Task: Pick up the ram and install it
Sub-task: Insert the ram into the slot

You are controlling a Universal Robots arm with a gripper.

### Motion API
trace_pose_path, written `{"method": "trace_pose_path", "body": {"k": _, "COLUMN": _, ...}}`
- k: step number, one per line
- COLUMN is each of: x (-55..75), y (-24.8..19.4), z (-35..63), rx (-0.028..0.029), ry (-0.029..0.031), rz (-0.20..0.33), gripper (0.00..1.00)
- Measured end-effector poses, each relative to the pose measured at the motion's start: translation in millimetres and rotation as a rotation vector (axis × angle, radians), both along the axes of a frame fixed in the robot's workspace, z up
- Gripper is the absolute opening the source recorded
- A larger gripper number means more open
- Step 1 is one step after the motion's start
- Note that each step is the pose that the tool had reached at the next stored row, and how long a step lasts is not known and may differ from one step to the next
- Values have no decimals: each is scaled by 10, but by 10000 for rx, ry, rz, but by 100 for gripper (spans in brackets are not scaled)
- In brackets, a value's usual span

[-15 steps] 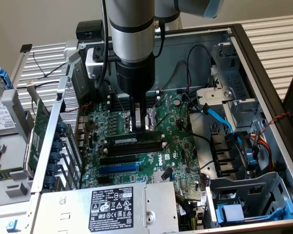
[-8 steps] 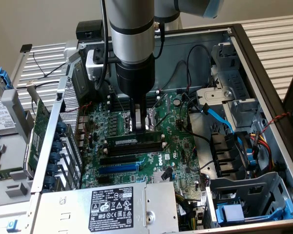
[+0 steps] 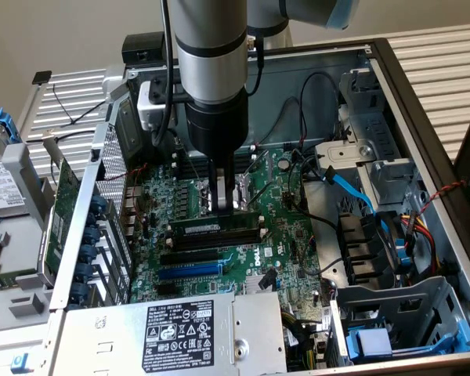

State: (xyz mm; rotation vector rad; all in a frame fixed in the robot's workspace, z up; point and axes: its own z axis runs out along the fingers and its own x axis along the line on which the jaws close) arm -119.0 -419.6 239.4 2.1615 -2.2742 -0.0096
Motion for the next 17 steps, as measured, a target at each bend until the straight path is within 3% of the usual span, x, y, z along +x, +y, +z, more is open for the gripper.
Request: {"method": "trace_pose_path", "body": {"k": 17, "x": -3, "y": 0, "z": -42, "rx": 1, "ry": -17, "rz": 1, "gripper": 13}}
